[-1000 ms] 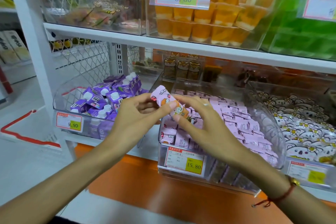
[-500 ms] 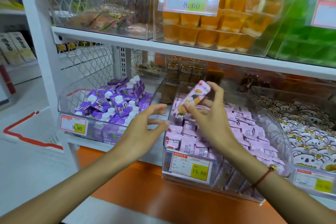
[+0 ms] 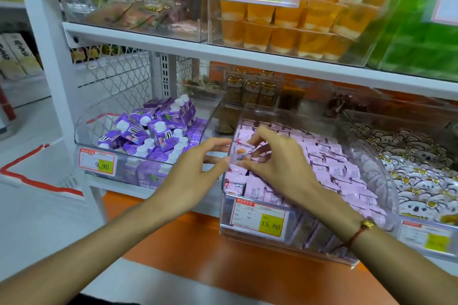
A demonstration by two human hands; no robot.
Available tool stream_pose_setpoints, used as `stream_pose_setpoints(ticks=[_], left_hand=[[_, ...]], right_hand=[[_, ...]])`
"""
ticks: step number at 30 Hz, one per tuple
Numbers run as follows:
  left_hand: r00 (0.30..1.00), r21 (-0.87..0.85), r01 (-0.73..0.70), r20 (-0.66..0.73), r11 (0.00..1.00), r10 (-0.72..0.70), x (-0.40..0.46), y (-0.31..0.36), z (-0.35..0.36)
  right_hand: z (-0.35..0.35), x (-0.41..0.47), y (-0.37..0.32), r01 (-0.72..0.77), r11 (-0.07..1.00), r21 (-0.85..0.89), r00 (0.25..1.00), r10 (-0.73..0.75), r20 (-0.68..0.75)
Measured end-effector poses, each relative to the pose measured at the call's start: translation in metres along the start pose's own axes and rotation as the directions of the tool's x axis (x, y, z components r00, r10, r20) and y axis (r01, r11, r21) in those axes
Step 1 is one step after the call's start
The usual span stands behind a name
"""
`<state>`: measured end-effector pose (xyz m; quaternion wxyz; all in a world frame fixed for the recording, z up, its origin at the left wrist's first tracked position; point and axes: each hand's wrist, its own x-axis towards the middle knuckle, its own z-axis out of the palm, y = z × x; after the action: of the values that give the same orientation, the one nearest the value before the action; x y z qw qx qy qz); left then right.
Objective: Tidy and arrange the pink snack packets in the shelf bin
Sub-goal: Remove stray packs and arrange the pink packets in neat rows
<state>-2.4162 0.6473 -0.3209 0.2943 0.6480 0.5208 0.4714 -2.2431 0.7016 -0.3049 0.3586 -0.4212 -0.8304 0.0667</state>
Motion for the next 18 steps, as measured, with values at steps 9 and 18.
stream_pose_setpoints(ticks=[9, 18], left_hand=[[0.991, 0.232, -0.127, 0.001, 0.964, 0.13, -0.003, 0.004, -0.007], [0.886, 0.611, -0.431, 0.145, 0.664, 0.441, -0.008, 0.012, -0.011]], right_hand=[[0.002, 0.007, 0.008, 0.045, 0.966, -0.253, 0.927, 0.054, 0.372], [-0.02, 0.008, 0.028, -0.23, 0.967, 0.109, 0.961, 0.209, 0.18]])
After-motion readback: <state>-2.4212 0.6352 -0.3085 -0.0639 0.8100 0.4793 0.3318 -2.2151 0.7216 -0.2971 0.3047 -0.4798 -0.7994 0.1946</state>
